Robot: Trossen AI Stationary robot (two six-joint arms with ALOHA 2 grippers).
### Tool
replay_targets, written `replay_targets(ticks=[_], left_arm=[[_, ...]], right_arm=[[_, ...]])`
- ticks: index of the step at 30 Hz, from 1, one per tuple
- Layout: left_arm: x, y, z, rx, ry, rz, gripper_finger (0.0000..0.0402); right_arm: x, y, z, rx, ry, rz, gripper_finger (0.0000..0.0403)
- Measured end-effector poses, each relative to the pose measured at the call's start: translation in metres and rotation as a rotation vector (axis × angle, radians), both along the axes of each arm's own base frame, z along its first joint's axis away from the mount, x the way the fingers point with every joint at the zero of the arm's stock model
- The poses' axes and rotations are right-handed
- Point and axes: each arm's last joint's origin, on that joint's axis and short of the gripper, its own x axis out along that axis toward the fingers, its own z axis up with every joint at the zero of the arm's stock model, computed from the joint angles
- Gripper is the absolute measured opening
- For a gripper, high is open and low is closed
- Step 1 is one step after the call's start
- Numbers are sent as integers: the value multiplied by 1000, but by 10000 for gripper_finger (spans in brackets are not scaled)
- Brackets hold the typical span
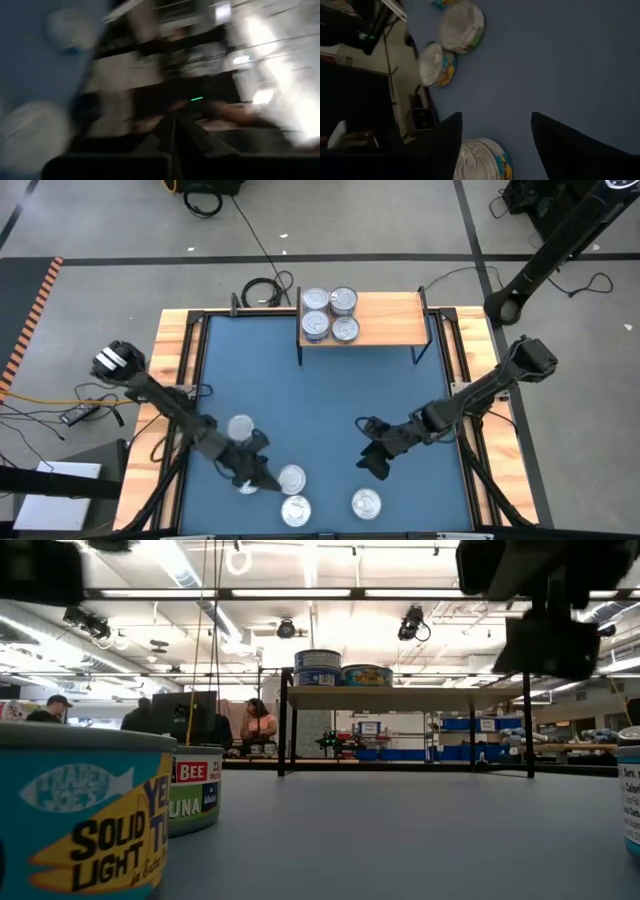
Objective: Stack canned seafood by type on shelf
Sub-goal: Stack the yellow blue tuna can on top of the yellow blue tuna can on the shelf
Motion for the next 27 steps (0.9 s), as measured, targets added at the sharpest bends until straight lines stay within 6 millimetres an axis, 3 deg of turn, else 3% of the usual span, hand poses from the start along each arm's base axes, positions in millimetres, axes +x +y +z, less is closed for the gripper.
replay_targets(ticks=[7, 12, 16, 21, 27], left_arm=[[-21, -33, 28, 397, 404, -37, 7], [-47, -50, 40, 598, 607, -10, 3], [-59, -61, 21, 686, 746, 35, 2], [-55, -71, -8, 776, 808, 62, 1], [-42, -68, -29, 826, 901, 96, 1]], right_arm=[[16, 13, -20, 46, -45, -1, 238], [21, 15, -29, 41, -44, 3, 195], [20, 14, -32, -4, -35, 23, 126], [19, 12, -26, -51, -70, 25, 22], [15, 10, -21, -66, -59, 25, 19]])
